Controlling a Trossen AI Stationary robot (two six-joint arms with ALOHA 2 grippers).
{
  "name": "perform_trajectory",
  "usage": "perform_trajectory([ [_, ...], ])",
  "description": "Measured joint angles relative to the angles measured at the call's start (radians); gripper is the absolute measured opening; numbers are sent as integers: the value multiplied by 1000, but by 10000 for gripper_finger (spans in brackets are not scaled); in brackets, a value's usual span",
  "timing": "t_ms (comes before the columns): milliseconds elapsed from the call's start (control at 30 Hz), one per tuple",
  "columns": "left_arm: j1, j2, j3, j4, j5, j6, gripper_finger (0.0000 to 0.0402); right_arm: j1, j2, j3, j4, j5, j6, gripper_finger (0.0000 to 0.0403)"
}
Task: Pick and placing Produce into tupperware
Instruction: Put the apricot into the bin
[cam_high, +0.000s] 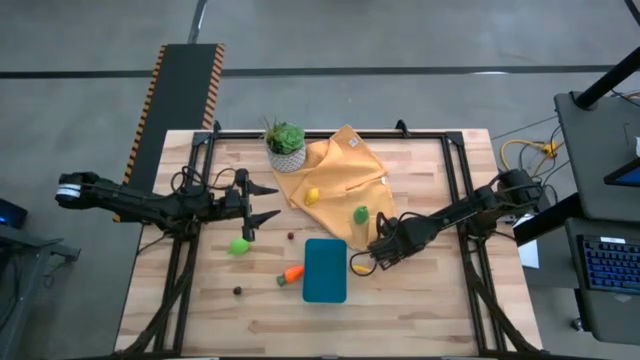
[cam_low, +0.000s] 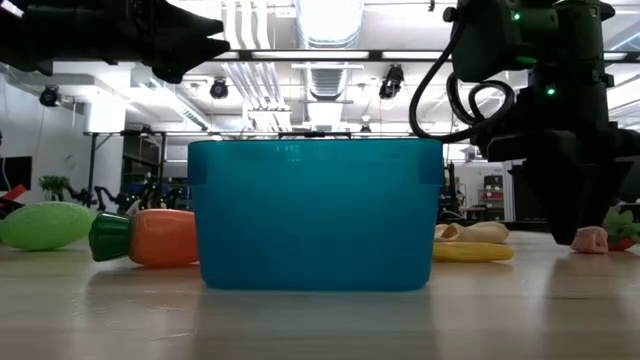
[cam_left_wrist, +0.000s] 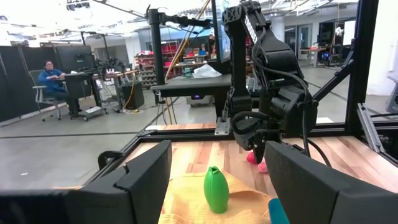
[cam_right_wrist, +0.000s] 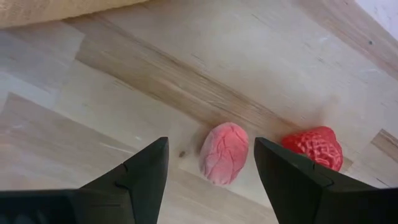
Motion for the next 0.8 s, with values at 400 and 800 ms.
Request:
perform_trajectory([
  [400,0,0,0,0,0,0,245,11,0,0,0,-4,-18,222],
  [800,0,0,-2,0,0,0,245,13,0,-1,0,-19,-22,168],
])
